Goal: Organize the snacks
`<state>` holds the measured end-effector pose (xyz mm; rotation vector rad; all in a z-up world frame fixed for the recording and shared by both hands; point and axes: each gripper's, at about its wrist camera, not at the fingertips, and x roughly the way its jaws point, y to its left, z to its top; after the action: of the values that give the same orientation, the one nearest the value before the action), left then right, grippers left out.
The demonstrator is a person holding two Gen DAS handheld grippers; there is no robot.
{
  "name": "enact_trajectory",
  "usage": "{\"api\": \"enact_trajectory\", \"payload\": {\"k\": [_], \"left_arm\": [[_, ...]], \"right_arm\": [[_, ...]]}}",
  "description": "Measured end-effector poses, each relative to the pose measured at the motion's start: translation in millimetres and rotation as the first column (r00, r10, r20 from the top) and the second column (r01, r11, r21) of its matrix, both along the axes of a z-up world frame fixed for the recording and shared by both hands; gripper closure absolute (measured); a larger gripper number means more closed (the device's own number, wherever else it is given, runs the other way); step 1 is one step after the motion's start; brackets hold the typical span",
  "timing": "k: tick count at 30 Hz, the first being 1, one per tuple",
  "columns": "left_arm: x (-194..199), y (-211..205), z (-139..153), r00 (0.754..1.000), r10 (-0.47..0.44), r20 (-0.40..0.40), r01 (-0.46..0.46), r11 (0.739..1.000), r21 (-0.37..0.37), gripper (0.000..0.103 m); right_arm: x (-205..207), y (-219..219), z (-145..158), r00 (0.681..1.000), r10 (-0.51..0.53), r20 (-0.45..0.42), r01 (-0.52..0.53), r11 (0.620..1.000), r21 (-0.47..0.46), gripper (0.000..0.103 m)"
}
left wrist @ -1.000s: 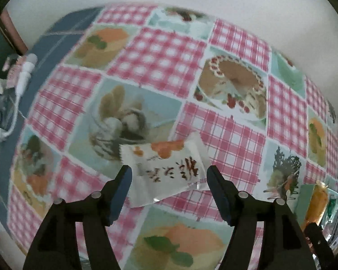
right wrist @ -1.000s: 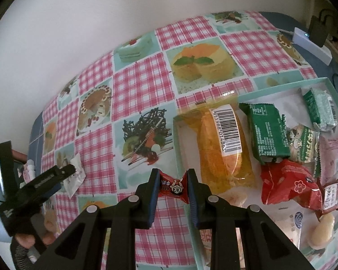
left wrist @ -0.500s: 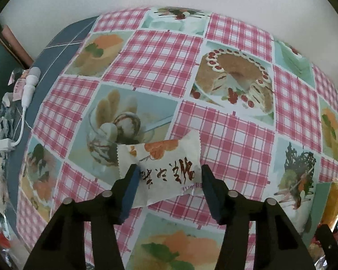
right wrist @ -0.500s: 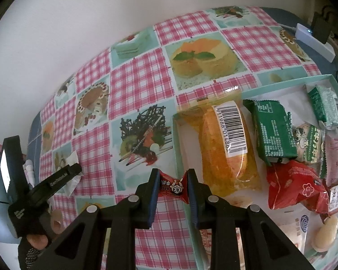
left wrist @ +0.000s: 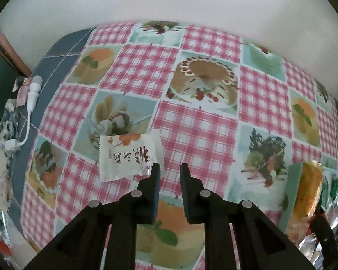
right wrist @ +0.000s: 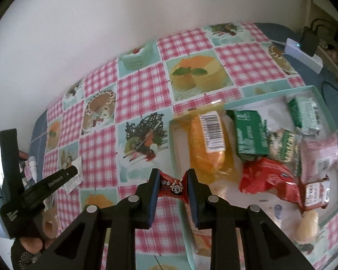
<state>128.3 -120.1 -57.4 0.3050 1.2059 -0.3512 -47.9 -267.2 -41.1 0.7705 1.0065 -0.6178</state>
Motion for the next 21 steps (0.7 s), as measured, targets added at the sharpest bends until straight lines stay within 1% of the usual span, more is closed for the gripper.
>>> {"api": "enact_trajectory", "payload": {"k": [2,3,5,6,7,8,9,12,13,15,17,19,21], "left_arm": [[0,7,1,1.000,-0.001,-0.002,0.001,1.000,-0.002,0.085],[0,10,3,1.000,0.005,-0.008,-0.005,1.000,-0.016,0.084],[9,27,5,0.999,0.030,-0.028,-0.032,0.998,-0.056,0.072],[17,38,5,0.998,0.053,-0.031,-0.055,0.996,-0.065,0.052],[25,48,4,0.996,0.082,-0.027,-0.084,0.994,-0.071,0.036],[33,59,4,0.993,0.117,-0.024,-0.118,0.990,-0.080,0.033],[40,67,3,0.989,0.142,-0.029,-0.144,0.986,-0.087,0.033],[54,81,-4,0.982,0.185,-0.046,-0.189,0.976,-0.104,0.033],[57,81,-6,0.981,0.190,-0.048,-0.194,0.975,-0.106,0.030],[62,78,-13,0.982,0.181,-0.055,-0.186,0.977,-0.106,0.023],[64,70,-21,0.987,0.150,-0.058,-0.155,0.983,-0.102,0.021],[67,62,-29,0.990,0.131,-0.051,-0.135,0.987,-0.083,0.013],[70,57,-39,0.991,0.122,-0.051,-0.125,0.990,-0.058,0.013]], "right_arm": [[-8,0,3,1.000,-0.005,0.001,0.005,1.000,-0.004,0.077],[-12,0,4,1.000,-0.009,0.003,0.009,1.000,-0.002,0.077],[-19,-2,5,1.000,-0.020,0.009,0.020,1.000,0.005,0.077],[-22,-4,5,1.000,-0.027,0.015,0.026,1.000,0.011,0.077],[-24,-5,6,0.999,-0.030,0.020,0.030,0.999,0.015,0.077],[-26,-7,6,0.999,-0.035,0.028,0.034,0.999,0.021,0.077],[-26,-8,6,0.999,-0.038,0.036,0.037,0.999,0.029,0.077],[-22,-11,3,0.998,-0.045,0.054,0.042,0.998,0.052,0.077],[-19,-11,1,0.997,-0.042,0.058,0.039,0.997,0.059,0.077],[-13,-10,-1,0.997,-0.034,0.064,0.029,0.997,0.067,0.077],[-8,-11,-3,0.997,-0.028,0.065,0.024,0.997,0.071,0.077],[-3,-11,-6,0.998,-0.025,0.066,0.020,0.997,0.076,0.077],[-1,-12,-9,0.998,-0.028,0.063,0.023,0.996,0.082,0.077]]}}
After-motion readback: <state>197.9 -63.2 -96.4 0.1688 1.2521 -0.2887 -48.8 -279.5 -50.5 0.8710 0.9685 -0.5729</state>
